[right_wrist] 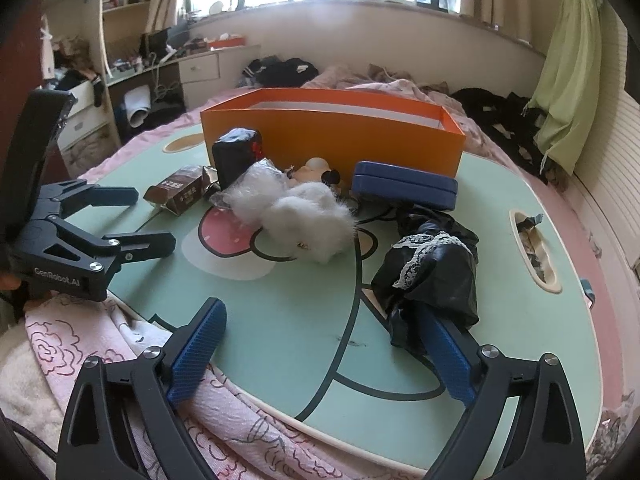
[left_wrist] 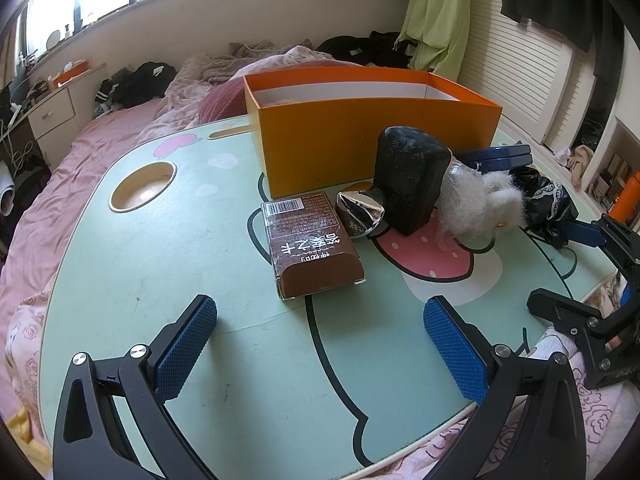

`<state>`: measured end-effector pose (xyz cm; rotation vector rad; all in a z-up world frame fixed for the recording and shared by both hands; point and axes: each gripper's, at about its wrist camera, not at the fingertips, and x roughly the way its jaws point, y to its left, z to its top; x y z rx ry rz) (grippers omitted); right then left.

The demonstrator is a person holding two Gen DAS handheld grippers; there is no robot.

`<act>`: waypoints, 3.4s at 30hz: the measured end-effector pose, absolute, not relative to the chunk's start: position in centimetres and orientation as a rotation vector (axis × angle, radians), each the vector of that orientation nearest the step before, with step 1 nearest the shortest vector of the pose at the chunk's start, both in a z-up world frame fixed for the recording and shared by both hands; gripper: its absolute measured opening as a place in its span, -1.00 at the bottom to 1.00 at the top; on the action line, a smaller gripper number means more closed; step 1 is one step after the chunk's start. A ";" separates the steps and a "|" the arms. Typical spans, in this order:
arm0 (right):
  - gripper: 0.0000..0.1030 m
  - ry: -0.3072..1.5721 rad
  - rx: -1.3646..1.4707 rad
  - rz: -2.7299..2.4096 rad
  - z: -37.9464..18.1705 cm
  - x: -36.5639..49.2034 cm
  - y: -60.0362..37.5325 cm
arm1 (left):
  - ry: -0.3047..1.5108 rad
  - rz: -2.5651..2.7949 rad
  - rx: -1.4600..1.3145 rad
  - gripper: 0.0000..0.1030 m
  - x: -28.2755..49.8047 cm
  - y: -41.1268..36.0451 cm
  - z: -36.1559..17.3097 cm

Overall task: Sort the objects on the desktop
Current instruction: 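Reach into the orange box and grasp the beige fluffy item with the left gripper, then carry the beige fluffy item out and set it beside the black block, left gripper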

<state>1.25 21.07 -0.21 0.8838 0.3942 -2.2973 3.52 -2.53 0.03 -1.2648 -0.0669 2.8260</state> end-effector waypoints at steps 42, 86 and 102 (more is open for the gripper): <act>0.86 0.393 0.882 -2.298 -0.3 1.4 20.9 | 0.443 2.693 -1.811 -0.33 -18.0 -1.1 2.8; 0.87 0.393 0.881 -2.296 -0.3 1.4 20.6 | 0.055 2.875 -1.222 0.41 4.2 -3.3 5.0; 0.88 0.395 0.881 -2.296 -0.3 1.5 20.4 | -0.045 2.796 -1.270 0.99 4.0 -2.1 0.0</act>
